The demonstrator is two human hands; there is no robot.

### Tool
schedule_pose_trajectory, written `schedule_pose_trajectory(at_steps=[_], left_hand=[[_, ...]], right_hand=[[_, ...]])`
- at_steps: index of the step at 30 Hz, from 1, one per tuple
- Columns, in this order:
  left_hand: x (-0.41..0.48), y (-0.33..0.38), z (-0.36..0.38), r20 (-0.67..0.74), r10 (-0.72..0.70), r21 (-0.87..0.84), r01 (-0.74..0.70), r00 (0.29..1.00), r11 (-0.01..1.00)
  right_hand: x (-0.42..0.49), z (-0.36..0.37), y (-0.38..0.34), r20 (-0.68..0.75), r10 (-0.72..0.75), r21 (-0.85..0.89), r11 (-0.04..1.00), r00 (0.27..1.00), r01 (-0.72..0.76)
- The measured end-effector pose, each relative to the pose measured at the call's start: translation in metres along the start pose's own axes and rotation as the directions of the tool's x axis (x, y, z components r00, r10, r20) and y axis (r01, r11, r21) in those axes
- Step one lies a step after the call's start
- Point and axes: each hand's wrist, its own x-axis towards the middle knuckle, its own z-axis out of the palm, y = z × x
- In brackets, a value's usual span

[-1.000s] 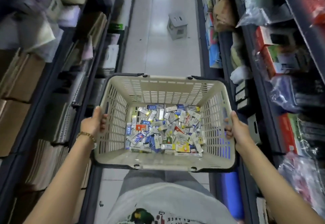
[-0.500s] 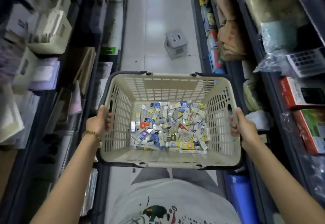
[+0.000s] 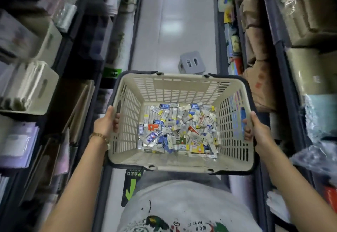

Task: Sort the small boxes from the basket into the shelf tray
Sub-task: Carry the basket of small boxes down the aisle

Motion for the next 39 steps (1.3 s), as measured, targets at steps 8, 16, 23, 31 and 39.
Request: schedule_pose_trajectory(at_steps=[8,16,23,31,39], left_hand=[[0.105,0.095,0.043,-0.038,-0.083,-0.106,0.079,0.996,0.991],[0.214,0.189,0.058,-0.048,-0.155,-0.261,0.137,0.987,0.956],[0.282,0.249,0.056,-0.14,-0.217,-0.357,0.156,0.966,0.921],[0.336,0.276,0.075,-0.272,-0.354,-0.501,0.182,0.895,0.846],[0.342,0.282,0.102,-0.303,-0.491,-0.752,0.112,0.817,0.65]], right_hand=[[0.116,0.078,-0.145,0.084,-0.059,-0.124,0.99,0.995,0.07],[0.173,0.186,-0.274,0.107,-0.116,-0.119,0.985,0.987,0.128],[0.231,0.272,-0.368,0.227,-0.107,-0.166,0.975,0.968,0.146],[0.308,0.39,-0.478,0.39,-0.077,-0.382,0.893,0.918,0.238],[0.341,0.483,-0.552,0.567,-0.048,-0.497,0.776,0.822,0.388]])
